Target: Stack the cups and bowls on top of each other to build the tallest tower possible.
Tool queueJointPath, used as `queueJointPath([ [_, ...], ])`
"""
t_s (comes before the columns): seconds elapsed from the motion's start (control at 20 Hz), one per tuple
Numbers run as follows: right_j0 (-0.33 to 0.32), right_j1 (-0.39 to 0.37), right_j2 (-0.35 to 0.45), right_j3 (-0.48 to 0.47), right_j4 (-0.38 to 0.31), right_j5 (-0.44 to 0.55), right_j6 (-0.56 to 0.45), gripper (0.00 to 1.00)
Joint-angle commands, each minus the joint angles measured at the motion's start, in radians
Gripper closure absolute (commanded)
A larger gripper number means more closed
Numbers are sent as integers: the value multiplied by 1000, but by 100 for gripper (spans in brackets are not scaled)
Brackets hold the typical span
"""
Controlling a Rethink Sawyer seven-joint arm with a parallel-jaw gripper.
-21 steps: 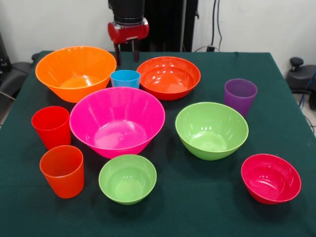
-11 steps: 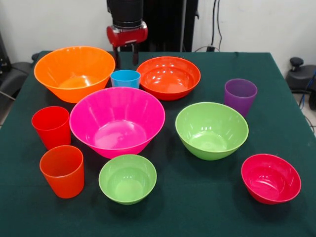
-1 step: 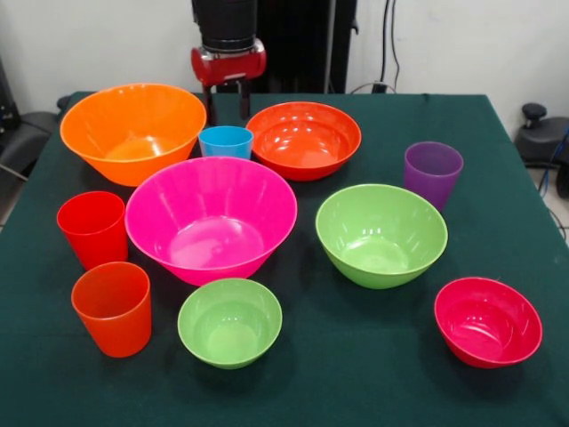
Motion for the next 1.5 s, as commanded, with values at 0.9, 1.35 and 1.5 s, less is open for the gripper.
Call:
queueJointPath([
  [0.9,-170,-152,349,64,253,289,-253,0],
  [1.35,-145,-122,315,28,174,277,-210,0],
  [1.5,-138,-94,298,0,142,261,-201,0],
])
